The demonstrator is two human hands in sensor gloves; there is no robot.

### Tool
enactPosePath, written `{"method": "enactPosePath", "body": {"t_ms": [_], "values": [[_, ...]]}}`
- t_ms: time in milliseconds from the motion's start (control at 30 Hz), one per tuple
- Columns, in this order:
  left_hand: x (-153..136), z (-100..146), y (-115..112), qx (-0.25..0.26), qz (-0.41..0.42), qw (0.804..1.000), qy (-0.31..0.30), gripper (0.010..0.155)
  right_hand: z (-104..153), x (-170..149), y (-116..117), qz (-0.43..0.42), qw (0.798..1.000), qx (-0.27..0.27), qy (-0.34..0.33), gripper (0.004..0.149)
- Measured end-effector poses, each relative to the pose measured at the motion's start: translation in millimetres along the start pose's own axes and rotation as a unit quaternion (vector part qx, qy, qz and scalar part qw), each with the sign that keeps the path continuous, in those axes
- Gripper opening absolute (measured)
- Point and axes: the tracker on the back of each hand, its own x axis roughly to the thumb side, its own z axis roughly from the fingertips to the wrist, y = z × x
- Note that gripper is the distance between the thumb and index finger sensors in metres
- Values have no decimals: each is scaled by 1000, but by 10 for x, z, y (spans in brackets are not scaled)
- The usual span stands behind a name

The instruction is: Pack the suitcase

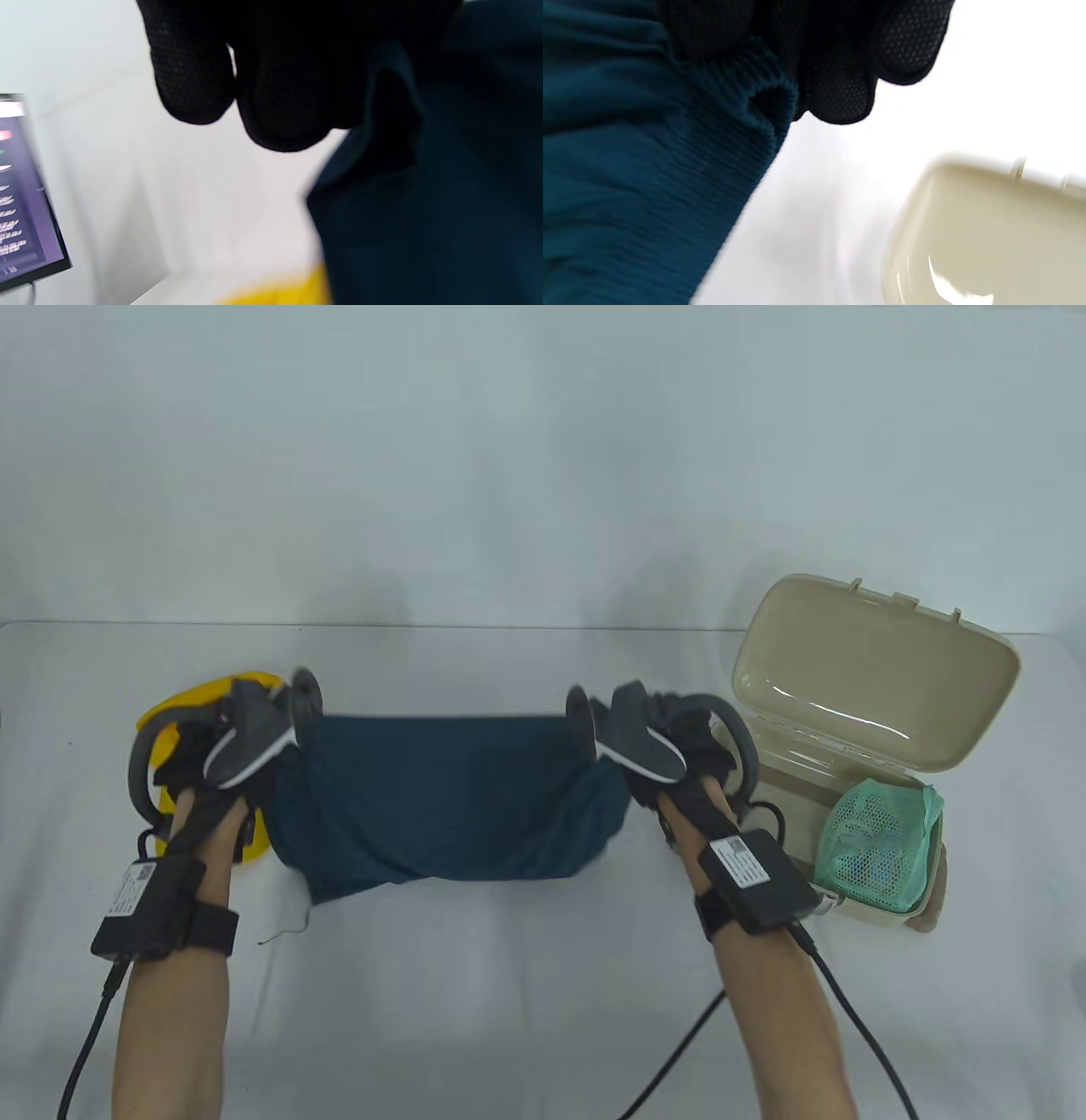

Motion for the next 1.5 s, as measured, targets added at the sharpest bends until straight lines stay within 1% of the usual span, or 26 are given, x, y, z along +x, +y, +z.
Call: {"method": "enactPosePath", "body": {"t_ms": [33,67,133,167,200,233,300,333,400,433,467,533,567,600,633,700,800,900,933,1000,1067,1133,1233,1300,1433,1500], "values": [[-53,-49,455,48,60,997,17,42,-100,-33,-330,-74,997,-15,27,41],[-121,-44,846,103,68,992,22,42,-136,-75,-556,-107,993,-30,34,42],[-278,86,1417,188,75,979,15,42,-104,-191,-903,-123,988,-87,32,42],[-362,221,1617,224,97,970,-1,42,-37,-263,-1008,-124,986,-112,26,42],[-427,376,1710,242,119,962,-39,42,47,-327,-1039,-133,983,-123,15,42],[-460,505,1701,251,125,958,-62,42,144,-375,-1008,-143,981,-129,8,42],[-491,728,1535,253,99,956,-108,42,315,-416,-820,-136,984,-117,-13,42],[-494,850,1332,243,68,959,-132,42,433,-423,-638,-121,986,-109,-27,42],[-474,1029,674,157,-18,969,-191,42,733,-389,-42,-71,993,-68,-62,42],[-467,1064,411,114,-46,971,-205,42,821,-369,147,-54,994,-50,-75,42],[-471,1112,27,54,-88,972,-213,42,976,-328,472,-26,995,-21,-95,42],[-498,1240,-767,-75,-154,957,-235,42,1288,-226,1060,45,989,14,-138,42],[-499,1283,-953,-109,-164,951,-240,42,1374,-191,1201,64,986,24,-155,43],[-487,1360,-1225,-158,-187,936,-252,42,1506,-127,1389,90,979,37,-179,42],[-462,1454,-1463,-195,-210,919,-269,42,1636,-62,1537,120,970,43,-206,42],[-409,1597,-1738,-251,-272,879,-299,42,1793,18,1680,155,953,62,-251,42],[-338,1833,-1975,-287,-312,835,-352,43,1938,33,1770,179,930,125,-295,43],[-316,1842,-2018,-346,-300,815,-354,45,1961,-50,1783,161,921,188,-300,46],[-322,1812,-1996,-352,-284,822,-347,49,1947,-75,1765,154,919,203,-301,49],[-357,1669,-1903,-350,-200,858,-318,59,1850,-152,1677,119,916,257,-284,52],[-380,1538,-1861,-326,-122,895,-278,68,1712,-225,1560,49,934,256,-245,56],[-344,1464,-1925,-332,-91,904,-255,75,1596,-236,1503,15,943,250,-219,61],[-244,1450,-2135,-374,-83,891,-242,86,1518,-167,1573,-18,934,292,-207,73],[-186,1468,-2300,-419,-125,866,-244,94,1558,-66,1714,-20,913,346,-215,81],[-246,1500,-2404,-447,-165,845,-240,102,1724,62,1938,60,902,360,-230,91],[-328,1508,-2405,-459,-180,839,-231,102,1779,65,1995,87,892,377,-235,92]]}}
